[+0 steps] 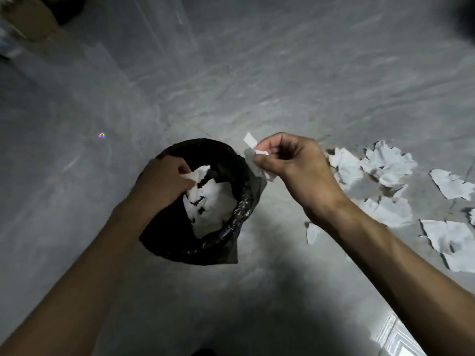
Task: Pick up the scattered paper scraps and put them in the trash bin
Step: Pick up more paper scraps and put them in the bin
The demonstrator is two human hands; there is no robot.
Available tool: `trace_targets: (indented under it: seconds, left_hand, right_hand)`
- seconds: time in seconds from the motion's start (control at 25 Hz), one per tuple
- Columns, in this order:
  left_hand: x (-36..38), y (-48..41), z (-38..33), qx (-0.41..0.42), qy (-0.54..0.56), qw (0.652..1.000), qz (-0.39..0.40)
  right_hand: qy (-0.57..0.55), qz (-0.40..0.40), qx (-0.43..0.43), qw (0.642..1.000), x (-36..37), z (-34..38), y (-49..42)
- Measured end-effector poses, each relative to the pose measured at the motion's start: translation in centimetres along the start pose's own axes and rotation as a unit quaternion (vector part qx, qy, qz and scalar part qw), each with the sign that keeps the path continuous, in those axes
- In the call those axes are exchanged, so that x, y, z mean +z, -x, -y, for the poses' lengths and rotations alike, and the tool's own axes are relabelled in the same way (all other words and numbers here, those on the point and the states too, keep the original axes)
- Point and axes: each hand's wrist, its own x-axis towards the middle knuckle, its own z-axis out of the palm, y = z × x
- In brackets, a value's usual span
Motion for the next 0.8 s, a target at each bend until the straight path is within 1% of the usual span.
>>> trace_targets:
  seconds: [0.08, 0.12, 0.2, 0.28, 0.36, 0.4, 0.44, 0.48, 0.52, 0.6, 0.64, 0.68, 0.72, 0.8]
  left_hand:
    - [0.5, 0.2, 2.4, -0.035, -0.007, 0.998, 0.042]
    - [0.5, 0.1, 3.1, -0.049, -0.011, 0.998, 0.041]
    - [0.1, -0.4, 3.3, -0.049, -0.022, 0.999, -0.003]
    - [-0.5, -1.0, 1.8, -0.005, 0.003, 0.997, -0.072]
    - [-0.4, -1.2, -1.6, 0.080, 0.062, 0.989, -0.111]
    - [0.3, -1.3, -3.8, 0.130, 0.082, 0.981, -0.116]
    - [1.4, -1.3, -6.1, 0.179, 0.092, 0.974, -0.108]
    - [2.9, -1.3, -8.4, 0.221, 0.095, 0.967, -0.089]
    - [4.7, -1.3, -10.5, 0.252, 0.094, 0.961, -0.060]
    - [8.6, -1.2, -13.2, 0.274, 0.080, 0.958, 0.008]
    - [10.8, -1.1, -14.1, 0.276, 0.067, 0.958, 0.046]
    - [13.0, -0.8, -14.7, 0.274, 0.053, 0.957, 0.079]
    - [15.1, -0.5, -15.0, 0.273, 0.039, 0.955, 0.107]
    - [18.9, 0.1, -14.9, 0.273, 0.019, 0.949, 0.155]
  right_hand:
    - [0.034, 0.050, 0.075, 0.995, 2.6, -0.6, -0.5]
    - [0.050, 0.079, 0.117, 0.989, 3.6, -1.1, -0.7]
    - [0.069, 0.115, 0.170, 0.976, 4.4, -1.7, -0.9]
    - [0.056, 0.098, 0.168, 0.979, 3.5, -1.3, -1.1]
    - [0.054, 0.044, 0.150, 0.986, 0.2, -1.1, -0.8]
    - [0.092, 0.012, 0.144, 0.985, -2.2, -1.6, -0.5]
    - [0.159, -0.016, 0.144, 0.977, -4.9, -2.8, 0.2]
    - [0.243, -0.036, 0.150, 0.958, -7.7, -4.5, 1.3]
    - [0.332, -0.041, 0.165, 0.928, -10.1, -6.6, 2.7]
    - [0.466, 0.005, 0.209, 0.860, -13.4, -11.5, 5.6]
    - [0.499, 0.035, 0.227, 0.835, -14.6, -13.8, 7.1]
    - [0.515, 0.052, 0.228, 0.825, -15.5, -15.7, 8.3]
    - [0.517, 0.057, 0.214, 0.827, -16.3, -17.3, 9.2]
    - [0.508, 0.053, 0.164, 0.844, -17.4, -19.3, 10.1]
